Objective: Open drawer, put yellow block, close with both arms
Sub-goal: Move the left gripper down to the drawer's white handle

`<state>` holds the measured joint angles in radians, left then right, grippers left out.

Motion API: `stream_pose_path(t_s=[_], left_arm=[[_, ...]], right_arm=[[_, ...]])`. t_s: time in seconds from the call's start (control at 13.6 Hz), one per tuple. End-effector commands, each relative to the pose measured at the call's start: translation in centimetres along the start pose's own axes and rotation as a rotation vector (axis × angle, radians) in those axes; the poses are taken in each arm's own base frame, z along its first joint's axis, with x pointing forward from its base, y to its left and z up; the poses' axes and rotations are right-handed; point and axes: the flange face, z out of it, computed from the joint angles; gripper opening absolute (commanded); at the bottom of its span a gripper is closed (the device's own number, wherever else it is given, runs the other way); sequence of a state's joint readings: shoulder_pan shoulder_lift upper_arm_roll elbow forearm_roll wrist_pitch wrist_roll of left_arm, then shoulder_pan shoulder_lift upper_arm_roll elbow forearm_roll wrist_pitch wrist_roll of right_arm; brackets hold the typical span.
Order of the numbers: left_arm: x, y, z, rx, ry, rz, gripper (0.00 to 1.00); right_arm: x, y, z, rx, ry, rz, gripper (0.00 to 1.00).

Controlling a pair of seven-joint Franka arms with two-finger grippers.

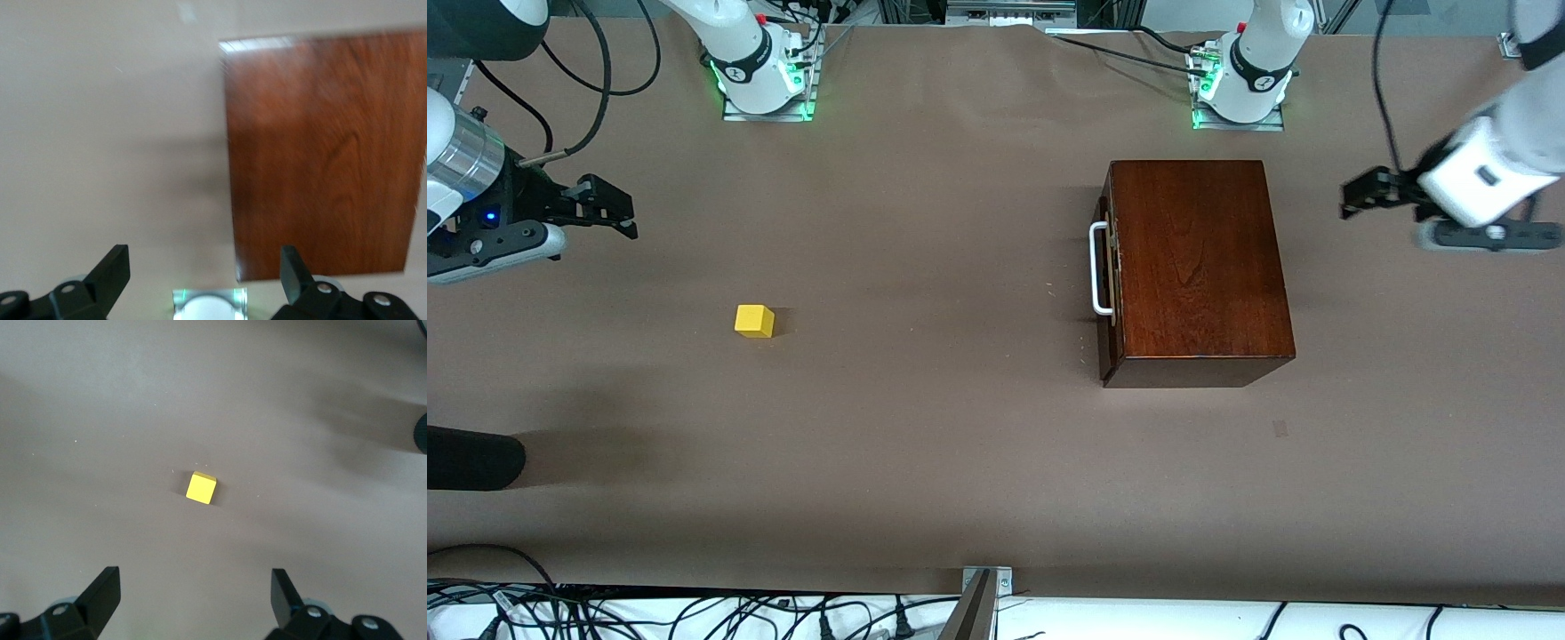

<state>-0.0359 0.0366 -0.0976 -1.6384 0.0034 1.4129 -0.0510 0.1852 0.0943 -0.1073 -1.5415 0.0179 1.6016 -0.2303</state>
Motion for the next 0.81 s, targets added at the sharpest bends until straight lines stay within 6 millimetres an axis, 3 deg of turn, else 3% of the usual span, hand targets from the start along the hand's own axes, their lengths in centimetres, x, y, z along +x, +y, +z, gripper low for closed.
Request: stream_pose_path(t_s=[0.0, 0.37, 0.66, 0.74], left_arm=[[1.6, 5.7, 3.2, 0.016, -0.104, 0.111, 1.00], [3.1, 18.3, 7.2, 0.013, -0.060, 0.208, 1.00], [4.0, 26.3, 11.5, -0.001, -0.004, 0.034, 1.00], [4.6, 27.4, 12.8, -0.015, 0.002, -0.034, 1.00]], right_arm=[[0.0, 0.1, -0.3, 0.002, -0.001, 0.009, 1.00], [0.0, 0.1, -0.3, 0.002, -0.001, 0.009, 1.00], [0.0, 0.2, -0.3, 0.002, -0.001, 0.009, 1.00], [0.0, 0.2, -0.3, 0.002, -0.001, 0.009, 1.00]])
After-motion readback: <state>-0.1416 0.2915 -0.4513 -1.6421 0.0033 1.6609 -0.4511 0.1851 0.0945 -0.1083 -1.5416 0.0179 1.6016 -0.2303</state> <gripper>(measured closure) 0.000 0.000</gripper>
